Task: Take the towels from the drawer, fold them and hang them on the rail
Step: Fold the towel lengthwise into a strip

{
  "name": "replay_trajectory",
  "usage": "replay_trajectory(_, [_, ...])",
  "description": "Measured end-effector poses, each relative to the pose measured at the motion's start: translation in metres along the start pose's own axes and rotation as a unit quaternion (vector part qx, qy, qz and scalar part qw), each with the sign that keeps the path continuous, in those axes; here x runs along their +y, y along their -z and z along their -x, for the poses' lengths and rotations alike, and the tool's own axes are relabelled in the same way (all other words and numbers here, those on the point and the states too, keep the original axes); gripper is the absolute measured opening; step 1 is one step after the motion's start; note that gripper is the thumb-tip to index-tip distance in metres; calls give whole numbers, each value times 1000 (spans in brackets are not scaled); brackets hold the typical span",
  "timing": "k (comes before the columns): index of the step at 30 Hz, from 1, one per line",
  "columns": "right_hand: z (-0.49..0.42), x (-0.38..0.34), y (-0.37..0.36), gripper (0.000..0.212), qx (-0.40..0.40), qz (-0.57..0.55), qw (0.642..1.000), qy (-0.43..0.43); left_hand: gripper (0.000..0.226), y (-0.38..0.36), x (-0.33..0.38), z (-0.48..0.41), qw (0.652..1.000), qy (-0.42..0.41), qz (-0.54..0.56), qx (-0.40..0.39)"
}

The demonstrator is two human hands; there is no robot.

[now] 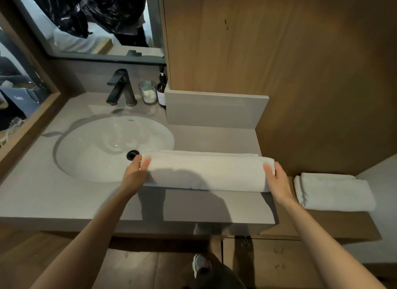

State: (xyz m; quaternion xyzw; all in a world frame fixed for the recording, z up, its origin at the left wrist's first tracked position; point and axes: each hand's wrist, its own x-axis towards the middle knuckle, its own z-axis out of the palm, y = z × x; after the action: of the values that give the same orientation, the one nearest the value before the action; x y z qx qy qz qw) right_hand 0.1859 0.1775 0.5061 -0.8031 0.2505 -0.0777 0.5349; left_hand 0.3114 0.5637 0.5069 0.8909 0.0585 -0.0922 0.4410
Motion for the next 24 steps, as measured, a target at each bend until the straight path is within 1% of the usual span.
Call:
replay_trajectory(4, [-22, 4, -10, 24, 20, 67, 998, -8, 26, -16, 6, -23, 995, 13, -99, 26])
replay_trajectory(7, [-34, 4, -12, 27, 34, 155, 987, -22, 33, -26, 9, -35, 989, 21, -146, 32])
replay_trajectory(10, [-44, 9, -13, 27, 33, 219, 975, -36, 38, -34, 9, -42, 983, 36, -176, 39])
replay_trajectory(15, [-54, 16, -15, 34, 33, 280, 959, -34, 39, -39, 7, -46, 978, 47, -193, 56])
replay_trajectory(18, [-58, 16, -16, 33, 31, 295, 954, -46, 39, -40, 11, -47, 975, 59, -203, 62])
replay_trajectory(21, [-57, 14, -14, 31, 35, 302, 950, -65, 37, -39, 12, -50, 977, 85, -182, 65])
replay_trajectory(23, [-55, 8, -16, 27, 55, 319, 944, -66, 37, -39, 11, -52, 981, 93, -159, 59])
replay_trajectory(24, [-54, 5, -18, 26, 81, 327, 940, -48, 38, -38, 11, -52, 983, 92, -150, 57])
